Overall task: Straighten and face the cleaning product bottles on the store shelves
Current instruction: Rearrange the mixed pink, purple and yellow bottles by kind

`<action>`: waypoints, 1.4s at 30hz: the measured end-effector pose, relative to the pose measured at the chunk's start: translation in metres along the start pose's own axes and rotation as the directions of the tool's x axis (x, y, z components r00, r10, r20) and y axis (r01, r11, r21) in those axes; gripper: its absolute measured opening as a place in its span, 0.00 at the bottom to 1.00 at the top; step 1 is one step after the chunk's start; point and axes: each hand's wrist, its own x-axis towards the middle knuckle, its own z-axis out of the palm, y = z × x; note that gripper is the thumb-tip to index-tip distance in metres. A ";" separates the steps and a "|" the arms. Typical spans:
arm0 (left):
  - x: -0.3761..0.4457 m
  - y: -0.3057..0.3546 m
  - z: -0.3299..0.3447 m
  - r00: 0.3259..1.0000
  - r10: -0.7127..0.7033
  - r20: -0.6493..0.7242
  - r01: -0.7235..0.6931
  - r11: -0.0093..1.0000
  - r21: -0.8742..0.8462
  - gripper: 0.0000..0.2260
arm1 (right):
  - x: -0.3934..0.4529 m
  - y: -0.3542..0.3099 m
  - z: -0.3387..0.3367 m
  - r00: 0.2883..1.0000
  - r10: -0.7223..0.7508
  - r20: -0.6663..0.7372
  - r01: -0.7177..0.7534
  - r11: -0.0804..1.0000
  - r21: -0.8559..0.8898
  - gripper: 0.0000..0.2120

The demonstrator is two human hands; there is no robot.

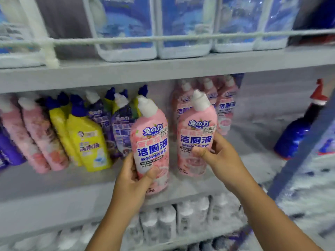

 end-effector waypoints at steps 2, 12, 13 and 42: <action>0.005 -0.008 0.035 1.000 -0.003 0.005 0.003 1.000 0.012 0.19 | 0.004 0.008 -0.037 1.000 0.011 -0.014 -0.011 1.000 -0.009 0.18; 0.032 -0.044 0.129 0.999 -0.036 -0.005 0.036 0.999 0.039 0.19 | 0.031 0.039 -0.141 0.988 0.104 -0.114 -0.102 0.994 0.026 0.13; 0.034 -0.044 0.134 0.999 -0.036 -0.003 0.036 0.999 0.037 0.19 | 0.033 0.042 -0.145 0.988 0.107 -0.116 -0.104 0.994 0.036 0.13; 0.128 -0.081 0.215 0.992 0.083 -0.093 -0.057 0.966 0.252 0.22 | 0.129 0.128 -0.144 0.958 -0.010 -0.286 0.008 1.000 -0.009 0.20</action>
